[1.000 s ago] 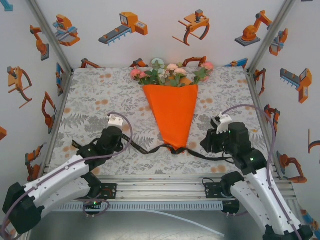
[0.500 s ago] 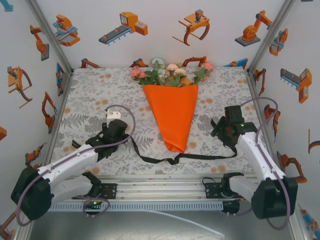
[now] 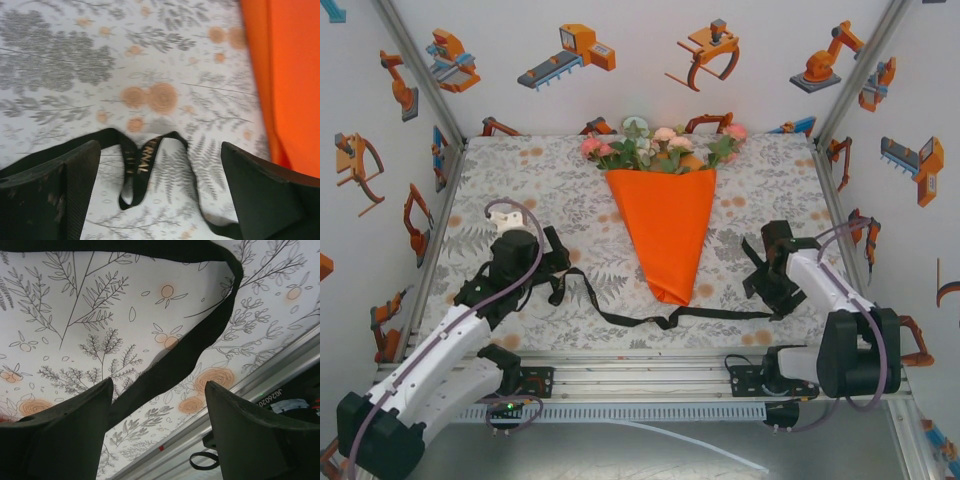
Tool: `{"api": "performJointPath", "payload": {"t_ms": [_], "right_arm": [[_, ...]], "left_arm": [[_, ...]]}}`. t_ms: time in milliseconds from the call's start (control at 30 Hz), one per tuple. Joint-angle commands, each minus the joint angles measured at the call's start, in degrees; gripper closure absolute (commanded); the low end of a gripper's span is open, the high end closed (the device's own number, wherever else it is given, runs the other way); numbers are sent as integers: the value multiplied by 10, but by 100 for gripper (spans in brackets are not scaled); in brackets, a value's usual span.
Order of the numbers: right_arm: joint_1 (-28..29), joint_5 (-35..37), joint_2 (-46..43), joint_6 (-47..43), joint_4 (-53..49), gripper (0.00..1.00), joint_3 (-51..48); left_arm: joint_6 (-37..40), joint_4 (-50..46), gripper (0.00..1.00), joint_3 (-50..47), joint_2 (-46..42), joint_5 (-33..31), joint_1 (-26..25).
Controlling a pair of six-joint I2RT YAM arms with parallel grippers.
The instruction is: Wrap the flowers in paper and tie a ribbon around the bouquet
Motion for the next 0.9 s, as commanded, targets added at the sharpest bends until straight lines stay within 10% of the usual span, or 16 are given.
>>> {"api": "performJointPath", "payload": {"t_ms": [0, 200, 367, 733, 867], "right_arm": [[-3, -12, 9, 39, 45, 36, -23], [-3, 15, 3, 65, 83, 51, -57], [-19, 61, -22, 74, 97, 100, -67], [-195, 131, -81, -27, 104, 100, -27], [-206, 32, -78, -95, 150, 49, -14]], "left_arm": [[36, 53, 3, -13, -23, 100, 3], [36, 50, 3, -6, -15, 117, 2], [29, 50, 3, -2, -11, 113, 3], [-20, 38, 3, 23, 38, 121, 6], [-43, 84, 3, 22, 61, 164, 6]]}}
